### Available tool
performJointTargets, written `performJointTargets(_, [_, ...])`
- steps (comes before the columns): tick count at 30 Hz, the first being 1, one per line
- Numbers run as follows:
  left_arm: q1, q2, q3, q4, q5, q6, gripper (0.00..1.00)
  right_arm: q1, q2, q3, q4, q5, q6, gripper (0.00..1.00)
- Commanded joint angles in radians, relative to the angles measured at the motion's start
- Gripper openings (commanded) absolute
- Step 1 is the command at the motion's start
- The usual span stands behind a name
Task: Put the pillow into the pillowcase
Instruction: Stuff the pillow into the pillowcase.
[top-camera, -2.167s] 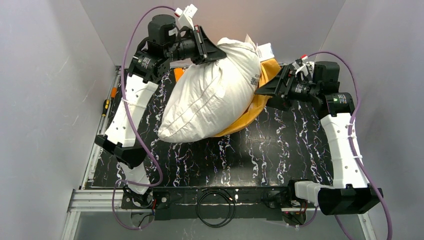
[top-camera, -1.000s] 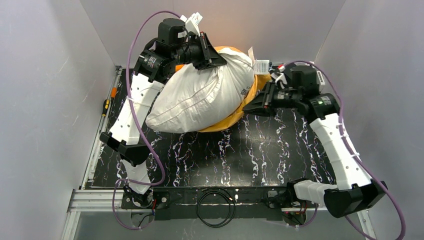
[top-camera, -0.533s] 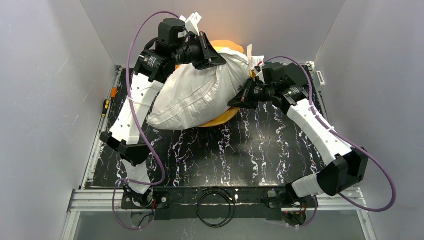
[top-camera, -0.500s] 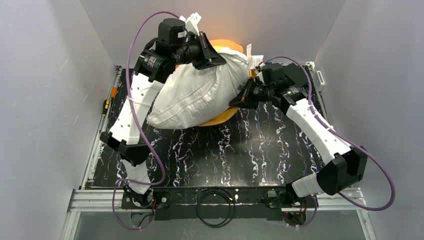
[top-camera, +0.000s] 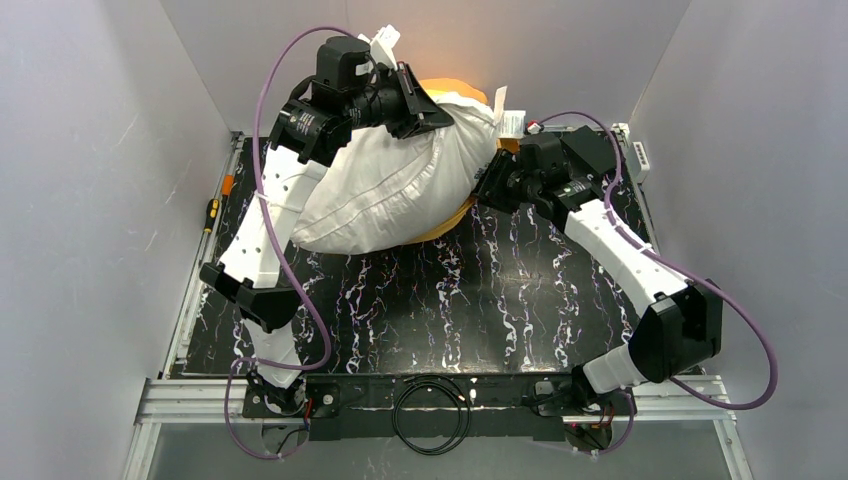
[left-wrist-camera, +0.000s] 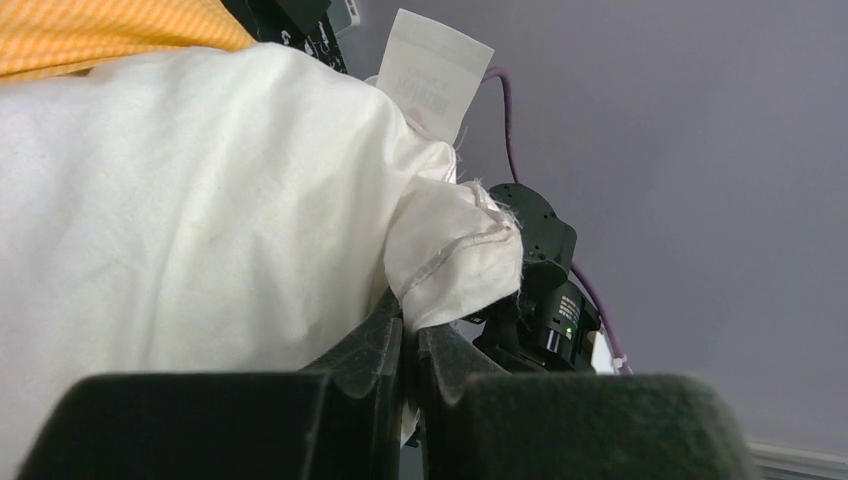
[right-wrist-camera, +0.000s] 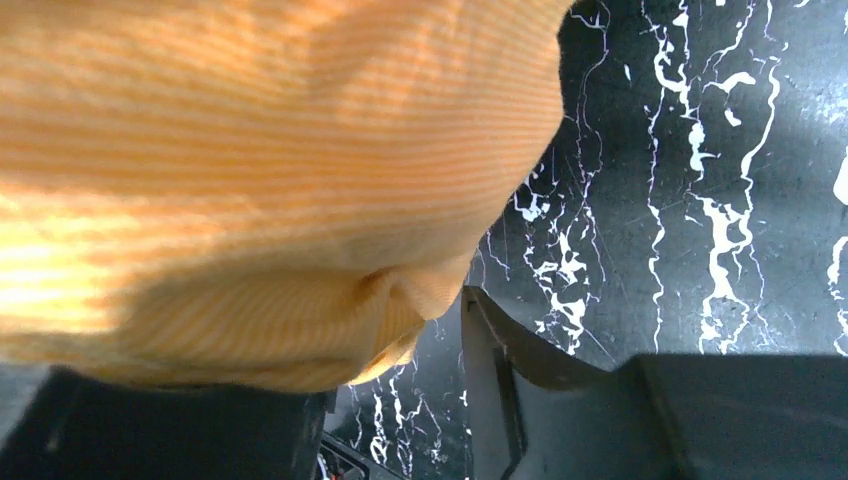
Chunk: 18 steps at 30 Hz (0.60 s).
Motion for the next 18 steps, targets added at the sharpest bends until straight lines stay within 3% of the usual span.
performJointTargets(1, [0.014, -0.057, -0.005, 0.096, -0.009, -0.011, 0.00, -0.002, -0.009, 0.048, 0.105, -0.003, -0.026, 0.62])
performJointTargets(3, [0.014, -0.054, -0.006, 0.093, -0.010, -0.007, 0.00, -0.002, -0.043, 0.026, 0.111, -0.008, -0.026, 0.71])
performJointTargets(6, [0.014, -0.051, -0.003, 0.092, -0.012, -0.006, 0.00, -0.002, -0.084, -0.020, 0.123, -0.006, -0.003, 0.78])
performJointTargets(10, [0.014, -0.044, -0.002, 0.091, 0.005, -0.012, 0.00, 0.002, -0.037, -0.015, 0.214, -0.076, 0.014, 0.79])
performJointTargets(14, [0.015, -0.041, 0.000, 0.073, -0.002, -0.004, 0.00, 0.032, -0.013, 0.074, 0.153, -0.139, -0.020, 0.83])
performJointTargets(18, [0.016, -0.038, -0.001, 0.069, -0.002, -0.004, 0.00, 0.044, -0.049, 0.007, 0.140, -0.120, -0.014, 0.89])
